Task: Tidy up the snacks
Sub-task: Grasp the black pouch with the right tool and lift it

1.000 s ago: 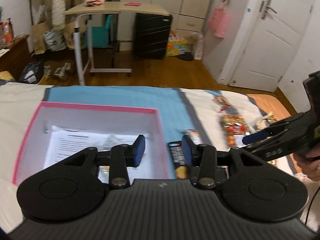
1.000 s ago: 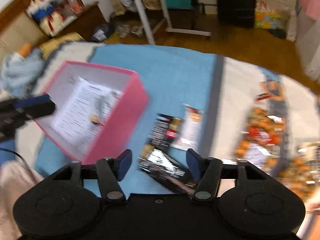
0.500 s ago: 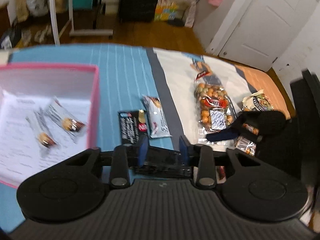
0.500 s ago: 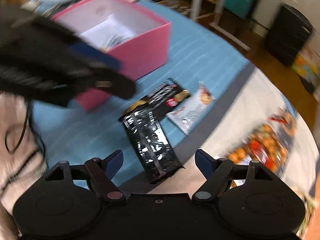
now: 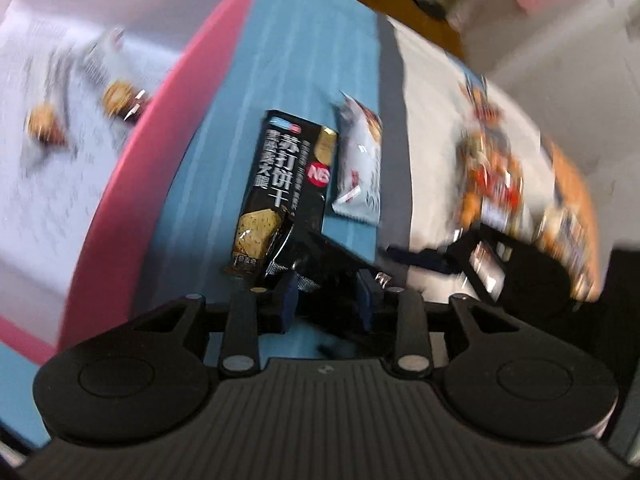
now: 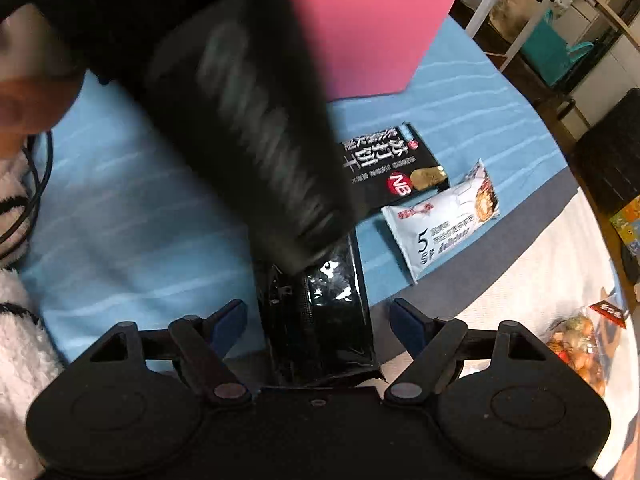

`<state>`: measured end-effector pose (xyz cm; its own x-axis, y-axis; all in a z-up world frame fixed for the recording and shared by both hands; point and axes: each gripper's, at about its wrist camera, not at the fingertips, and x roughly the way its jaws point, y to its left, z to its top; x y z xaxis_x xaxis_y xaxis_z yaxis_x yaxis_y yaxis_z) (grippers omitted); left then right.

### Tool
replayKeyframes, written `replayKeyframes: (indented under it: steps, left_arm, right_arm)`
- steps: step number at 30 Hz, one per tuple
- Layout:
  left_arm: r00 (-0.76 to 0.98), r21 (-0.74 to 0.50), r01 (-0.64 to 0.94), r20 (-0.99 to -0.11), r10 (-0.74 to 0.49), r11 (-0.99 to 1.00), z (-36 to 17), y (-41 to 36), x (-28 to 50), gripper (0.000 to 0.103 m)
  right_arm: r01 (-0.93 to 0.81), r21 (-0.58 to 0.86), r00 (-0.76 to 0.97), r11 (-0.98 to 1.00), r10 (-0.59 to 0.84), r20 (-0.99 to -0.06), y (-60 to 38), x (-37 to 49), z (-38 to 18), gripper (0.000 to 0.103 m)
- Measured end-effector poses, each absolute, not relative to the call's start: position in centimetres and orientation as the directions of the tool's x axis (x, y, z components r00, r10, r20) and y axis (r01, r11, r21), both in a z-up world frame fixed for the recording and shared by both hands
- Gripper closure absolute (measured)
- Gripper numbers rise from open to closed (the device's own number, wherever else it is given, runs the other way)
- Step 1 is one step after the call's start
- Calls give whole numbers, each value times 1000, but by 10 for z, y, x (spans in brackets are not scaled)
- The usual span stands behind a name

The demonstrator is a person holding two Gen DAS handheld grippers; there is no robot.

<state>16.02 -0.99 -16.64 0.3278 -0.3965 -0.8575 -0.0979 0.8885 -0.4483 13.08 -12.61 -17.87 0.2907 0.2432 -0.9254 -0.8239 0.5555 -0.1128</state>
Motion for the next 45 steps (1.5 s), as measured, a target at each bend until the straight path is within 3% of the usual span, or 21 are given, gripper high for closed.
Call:
replayKeyframes:
  steps: [5, 6, 8, 10, 18, 22, 25, 28, 30, 32, 34, 45]
  left_arm:
    - [419, -531, -175, -802, -426, 829, -173, -4, 148, 70]
    - [431, -544, -191, -794, -428, 817, -175, -1, 144, 70]
    - [434, -565, -229, -788, -436, 793, -175, 2, 138, 69]
    - [417, -584, -258, -786, -457, 770, -177, 3, 135, 64]
    - [415, -565, -299, -802, -429, 769, -176, 0, 124, 61]
    - [434, -548, -331, -811, -392, 768, -174, -1, 116, 52]
    - [463, -536, -360, -814, -352, 764, -178, 0, 113, 48]
    - [456, -528, -386, -822, -341, 756, -188, 3, 117, 42]
    - [477, -559, -380, -801, -362, 736, -194, 6, 118, 48]
    - [492, -575, -375, -788, -369, 727, -197, 7, 118, 63]
    - [510, -597, -354, -768, -387, 720, -197, 7, 118, 71]
    - [477, -566, -248, -778, -409, 787, -172, -6, 111, 73]
  right_arm:
    - [-800, -46, 278, 599, 301, -912, -138, 137, -182, 17]
    - [-797, -38, 279, 603, 311, -908, -140, 137, -181, 20]
    - [-790, -8, 267, 613, 333, -904, -145, 137, -178, 36]
    - [-781, -5, 269, 624, 330, -905, -146, 138, -176, 41]
    - [-775, 10, 250, 632, 322, -913, -144, 147, -181, 40]
    - [-783, 10, 246, 622, 324, -913, -143, 149, -183, 35]
    - [-779, 13, 248, 627, 326, -912, -145, 149, -182, 43]
    - [-756, 34, 244, 654, 329, -912, -146, 153, -177, 44]
    - [-707, 87, 217, 701, 333, -918, -147, 162, -172, 44]
    - [-623, 191, 161, 759, 363, -918, -151, 174, -169, 45]
    - [-619, 206, 158, 758, 378, -912, -150, 174, -165, 46]
    - [-529, 229, 144, 817, 353, -925, -152, 160, -152, 47]
